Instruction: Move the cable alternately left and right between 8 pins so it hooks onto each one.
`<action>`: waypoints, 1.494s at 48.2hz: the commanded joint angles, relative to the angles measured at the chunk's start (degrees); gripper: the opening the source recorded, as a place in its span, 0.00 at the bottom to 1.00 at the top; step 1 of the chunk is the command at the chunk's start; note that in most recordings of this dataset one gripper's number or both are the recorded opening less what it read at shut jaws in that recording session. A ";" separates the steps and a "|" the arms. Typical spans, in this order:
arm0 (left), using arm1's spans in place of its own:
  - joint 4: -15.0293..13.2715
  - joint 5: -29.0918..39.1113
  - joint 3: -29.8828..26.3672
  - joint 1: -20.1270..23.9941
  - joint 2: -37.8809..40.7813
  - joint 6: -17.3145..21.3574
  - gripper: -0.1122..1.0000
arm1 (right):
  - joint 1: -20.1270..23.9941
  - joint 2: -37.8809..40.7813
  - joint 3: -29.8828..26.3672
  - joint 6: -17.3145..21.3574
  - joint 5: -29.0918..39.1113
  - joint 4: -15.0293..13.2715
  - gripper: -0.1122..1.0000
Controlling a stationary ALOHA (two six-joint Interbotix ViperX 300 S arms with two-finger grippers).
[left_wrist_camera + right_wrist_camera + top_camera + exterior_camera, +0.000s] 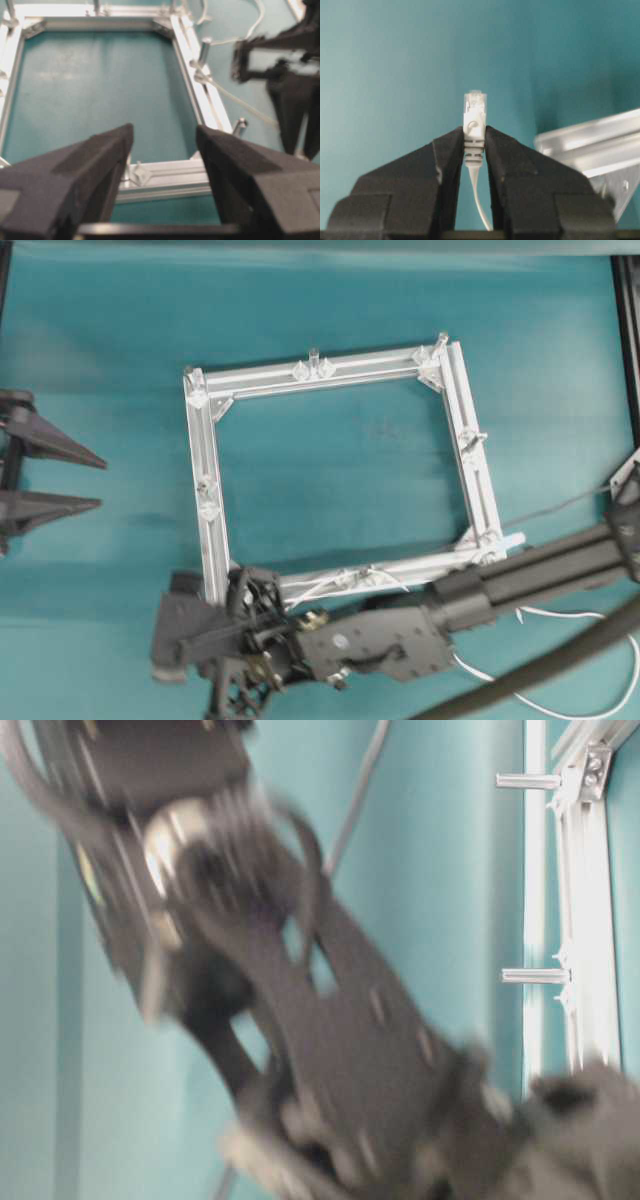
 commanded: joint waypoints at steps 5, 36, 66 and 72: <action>0.09 8.00 -0.44 0.26 -4.83 -0.44 0.69 | -2.99 2.20 -6.24 8.35 1.58 -0.62 0.24; 0.18 9.58 1.14 0.26 -5.10 -0.26 0.69 | -7.29 0.62 -9.67 37.62 22.68 -13.18 0.23; 0.09 9.58 0.88 -0.09 -5.19 -0.35 0.69 | -15.91 -0.97 -6.06 37.79 18.63 -13.18 0.23; 0.18 9.58 0.97 -0.18 -5.10 -0.35 0.69 | -18.19 -0.18 -6.06 36.12 16.08 -13.27 0.23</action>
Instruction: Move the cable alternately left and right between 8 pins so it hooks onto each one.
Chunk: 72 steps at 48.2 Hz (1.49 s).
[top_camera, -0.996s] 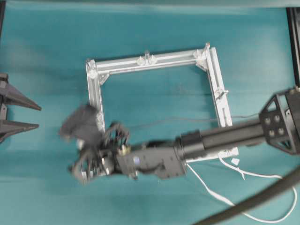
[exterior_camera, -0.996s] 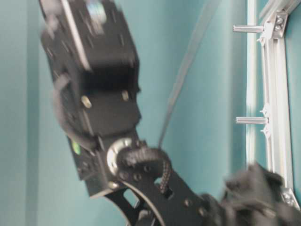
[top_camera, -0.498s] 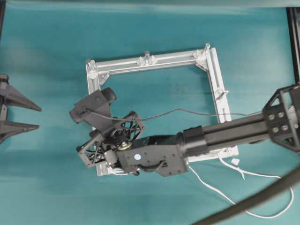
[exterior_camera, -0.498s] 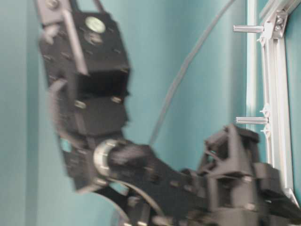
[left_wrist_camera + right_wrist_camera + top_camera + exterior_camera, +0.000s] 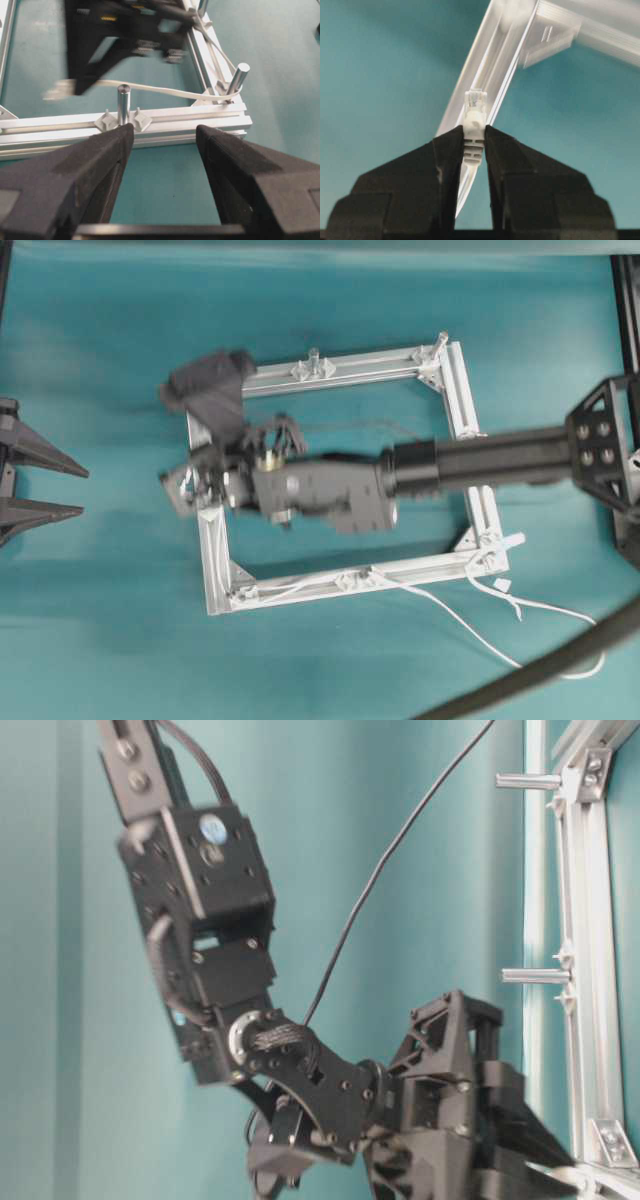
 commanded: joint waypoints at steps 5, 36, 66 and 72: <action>0.00 -0.26 -0.79 -0.26 0.44 -0.35 0.69 | -1.85 -0.70 -0.97 -3.96 -2.29 -0.26 0.23; 0.00 -0.26 -0.97 -0.26 0.44 -0.53 0.69 | -4.31 5.89 -12.92 -17.49 -11.07 0.26 0.23; 0.00 -0.26 -1.05 -0.26 0.44 -0.62 0.69 | -10.99 9.40 -19.42 -16.44 -3.16 2.02 0.23; 0.00 -0.26 -1.05 -0.26 0.44 -0.62 0.69 | -10.63 9.14 -19.42 -16.52 0.09 2.11 0.23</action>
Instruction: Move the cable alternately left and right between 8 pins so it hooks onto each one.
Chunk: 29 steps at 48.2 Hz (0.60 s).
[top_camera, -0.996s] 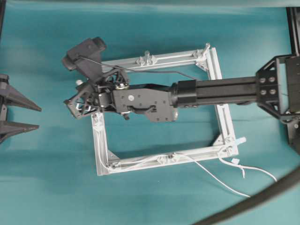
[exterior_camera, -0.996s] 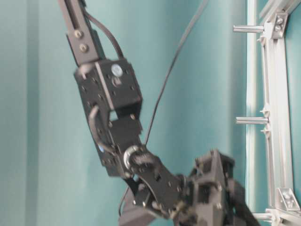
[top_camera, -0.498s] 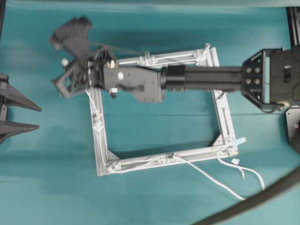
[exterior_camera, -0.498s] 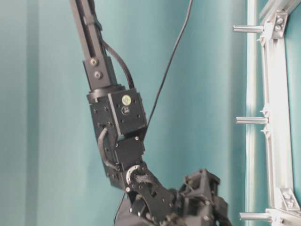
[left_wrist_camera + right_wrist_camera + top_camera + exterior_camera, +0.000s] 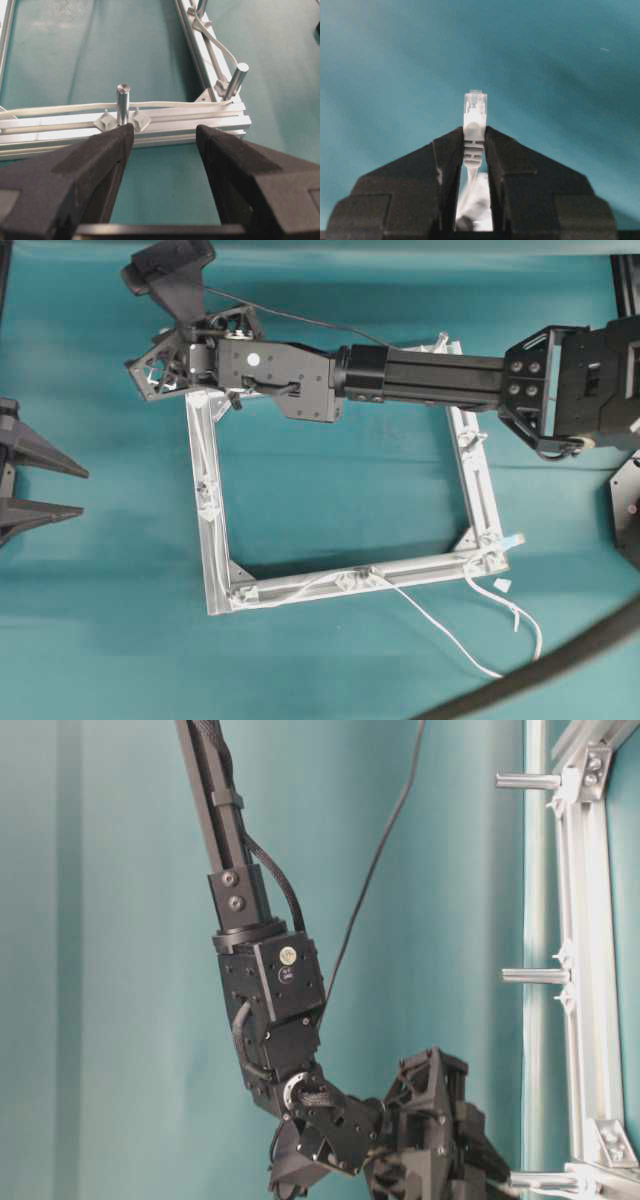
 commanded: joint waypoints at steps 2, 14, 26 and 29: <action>0.00 -0.26 -0.97 -0.26 0.44 -0.44 0.69 | 0.53 -2.02 -1.58 -0.09 2.11 -0.18 0.23; 0.00 -0.26 -0.62 -0.26 0.44 -0.44 0.69 | 0.44 -2.20 -1.23 0.09 5.98 -0.18 0.23; 0.09 -0.26 -0.62 -0.26 0.44 -0.44 0.69 | 0.53 -2.90 -0.09 5.36 8.26 -0.53 0.23; 0.00 -0.26 -0.62 -0.26 0.44 -0.44 0.69 | 0.53 -3.16 0.26 6.42 8.09 -0.70 0.23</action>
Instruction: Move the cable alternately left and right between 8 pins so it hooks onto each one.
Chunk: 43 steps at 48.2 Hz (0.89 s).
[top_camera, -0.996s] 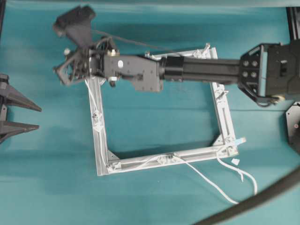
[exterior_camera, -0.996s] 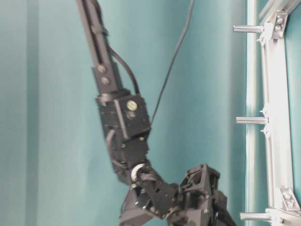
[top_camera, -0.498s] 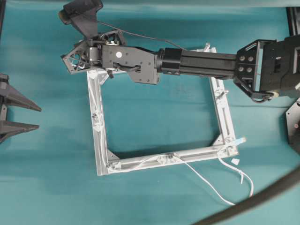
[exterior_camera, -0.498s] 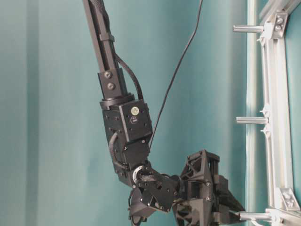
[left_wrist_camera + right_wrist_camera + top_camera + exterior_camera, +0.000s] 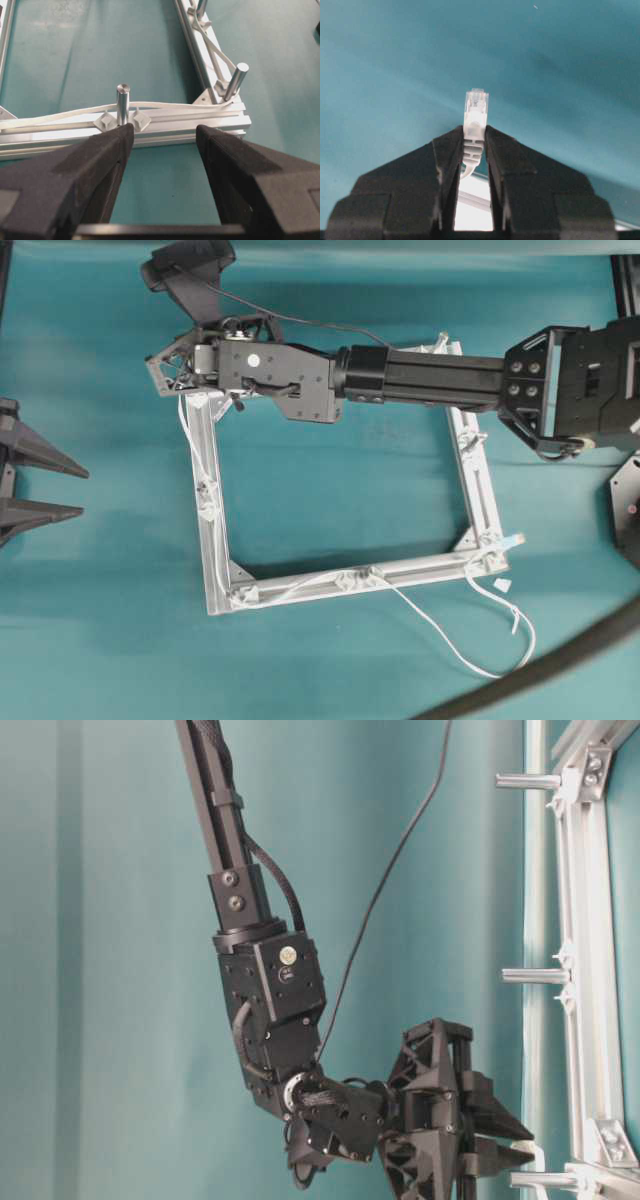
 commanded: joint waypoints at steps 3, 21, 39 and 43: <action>0.00 -0.26 -0.53 -0.18 0.44 -0.44 0.69 | 0.26 -3.43 0.18 1.23 -0.18 -0.53 0.23; 0.09 -0.26 -0.35 -0.18 0.35 -0.44 0.69 | 0.44 -9.14 9.32 5.36 0.09 -2.11 0.23; 0.09 -0.26 -0.26 -0.18 0.44 -0.35 0.68 | 0.62 -13.18 15.91 6.33 -0.88 -2.37 0.23; 0.09 -0.26 -0.26 -0.18 0.44 -0.35 0.68 | 0.88 -14.06 17.84 6.33 -0.97 -2.02 0.23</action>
